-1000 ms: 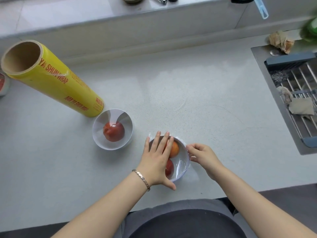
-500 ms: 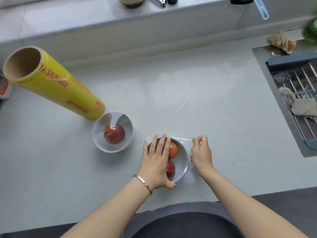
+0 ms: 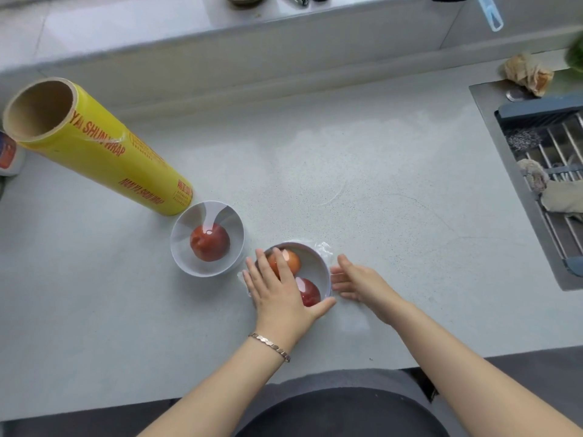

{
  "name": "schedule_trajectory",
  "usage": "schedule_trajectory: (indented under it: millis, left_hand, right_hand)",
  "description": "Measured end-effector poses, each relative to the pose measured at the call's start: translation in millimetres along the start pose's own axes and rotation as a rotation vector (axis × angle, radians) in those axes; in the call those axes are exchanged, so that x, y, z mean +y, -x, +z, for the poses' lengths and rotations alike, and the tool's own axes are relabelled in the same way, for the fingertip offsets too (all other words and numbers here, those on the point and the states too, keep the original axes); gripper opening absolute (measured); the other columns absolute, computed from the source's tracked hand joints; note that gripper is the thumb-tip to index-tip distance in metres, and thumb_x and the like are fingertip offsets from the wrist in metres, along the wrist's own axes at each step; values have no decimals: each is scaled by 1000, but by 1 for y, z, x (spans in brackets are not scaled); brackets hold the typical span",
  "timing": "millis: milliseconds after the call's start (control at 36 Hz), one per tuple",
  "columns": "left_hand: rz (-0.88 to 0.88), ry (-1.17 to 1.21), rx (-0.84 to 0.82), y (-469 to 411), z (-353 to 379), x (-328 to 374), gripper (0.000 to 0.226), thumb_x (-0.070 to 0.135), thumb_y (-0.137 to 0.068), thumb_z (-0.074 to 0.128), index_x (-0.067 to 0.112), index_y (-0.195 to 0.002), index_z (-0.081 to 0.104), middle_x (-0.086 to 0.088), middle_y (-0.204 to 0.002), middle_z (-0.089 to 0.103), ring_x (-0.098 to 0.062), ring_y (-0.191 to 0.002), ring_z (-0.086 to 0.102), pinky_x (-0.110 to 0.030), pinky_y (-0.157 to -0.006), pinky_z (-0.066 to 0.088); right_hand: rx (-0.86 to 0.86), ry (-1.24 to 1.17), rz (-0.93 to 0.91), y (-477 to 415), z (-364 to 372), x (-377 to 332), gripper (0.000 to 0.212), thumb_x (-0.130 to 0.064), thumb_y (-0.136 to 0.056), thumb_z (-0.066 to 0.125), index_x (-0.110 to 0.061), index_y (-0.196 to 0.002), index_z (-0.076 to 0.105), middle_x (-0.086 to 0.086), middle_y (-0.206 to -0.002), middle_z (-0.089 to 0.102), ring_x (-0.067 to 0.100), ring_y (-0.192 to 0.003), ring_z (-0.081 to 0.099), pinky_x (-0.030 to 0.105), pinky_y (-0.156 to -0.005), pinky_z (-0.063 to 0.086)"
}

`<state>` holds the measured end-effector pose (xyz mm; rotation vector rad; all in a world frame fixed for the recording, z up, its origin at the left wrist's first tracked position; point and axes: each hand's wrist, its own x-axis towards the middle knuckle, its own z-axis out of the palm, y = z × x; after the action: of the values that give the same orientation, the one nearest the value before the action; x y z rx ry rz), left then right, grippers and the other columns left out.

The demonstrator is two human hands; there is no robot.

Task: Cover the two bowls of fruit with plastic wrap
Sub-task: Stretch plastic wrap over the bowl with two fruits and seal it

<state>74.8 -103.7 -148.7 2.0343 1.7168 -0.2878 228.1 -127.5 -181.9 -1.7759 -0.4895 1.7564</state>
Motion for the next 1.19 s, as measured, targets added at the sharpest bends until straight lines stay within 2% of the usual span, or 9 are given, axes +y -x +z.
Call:
schedule_trajectory:
  millis: [83, 167, 333, 444, 583, 750, 833, 1056, 1194]
  left_hand:
    - [153, -8, -22, -1, -8, -8, 133, 74, -58, 64, 11, -146, -14, -14, -152, -23, -33, -138, -28, -42, -111, -17]
    - [378, -168, -79, -11, -22, -18, 135, 73, -57, 66, 18, -144, -20, -1, -148, -33, -28, -134, -35, -47, -115, -14]
    - [425, -332, -224, -29, -27, -17, 143, 71, -51, 73, 19, -144, -23, -6, -153, -27, -35, -137, -29, -53, -112, -7]
    - [410, -335, -247, -30, -27, -15, 145, 69, -50, 74, 18, -143, -24, -5, -153, -27, -36, -136, -31, -54, -111, -8]
    - [412, -343, -248, -30, -26, -16, 144, 70, -51, 73, 18, -143, -24, -5, -153, -27, -36, -136, -32, -54, -111, -8]
    - [395, -320, -237, -29, -24, -15, 142, 69, -53, 72, 18, -143, -25, -5, -153, -26, -36, -136, -32, -56, -111, -9]
    - [379, -296, -228, -27, -22, -14, 141, 68, -54, 72, 18, -143, -24, -4, -154, -25, -36, -136, -32, -56, -111, -9]
    - [362, -263, -203, -27, -21, -16, 138, 67, -53, 73, 20, -145, -19, -2, -155, -13, -34, -139, -26, -53, -112, -9]
    - [369, -249, -193, -26, -21, -17, 138, 67, -53, 73, 22, -145, -20, -1, -155, -12, -33, -139, -26, -51, -112, -11]
  right_hand:
    - [-58, 3, -62, 0, 3, 4, 25, -40, -91, 49, -18, -90, 63, -1, -87, 64, 12, -83, 59, 28, -85, 47]
    - [-44, -14, -92, -1, 3, 4, 17, -33, -90, 55, -18, -88, 62, -1, -83, 59, 12, -77, 55, 27, -78, 45]
    - [16, 8, -178, -5, 9, 1, 19, -22, -96, 46, -19, -80, 55, -3, -76, 55, 4, -60, 49, 16, -58, 39]
    - [66, -86, -178, -9, 12, -3, 12, -24, -95, 47, -14, -90, 52, -2, -85, 59, 11, -78, 56, 19, -68, 44]
    - [-3, -15, -135, -9, 16, -6, 21, -31, -95, 48, -14, -87, 56, -1, -72, 55, 10, -63, 50, 21, -63, 42]
    - [253, -73, -259, -8, 20, -4, 30, -22, -101, 30, -16, -75, 43, 0, -66, 47, 10, -62, 47, 18, -65, 42]
    - [308, -142, -244, -6, 27, -7, 27, -24, -101, 29, -16, -78, 40, -1, -69, 39, 10, -59, 42, 13, -52, 42]
    - [526, 97, -399, -10, 28, -6, 30, -30, -99, 32, -24, -70, 38, 2, -60, 42, 22, -60, 43, 34, -61, 37]
    - [541, 191, -366, -14, 16, -6, 24, -25, -99, 34, -13, -81, 43, -1, -61, 40, 13, -57, 38, 19, -53, 31]
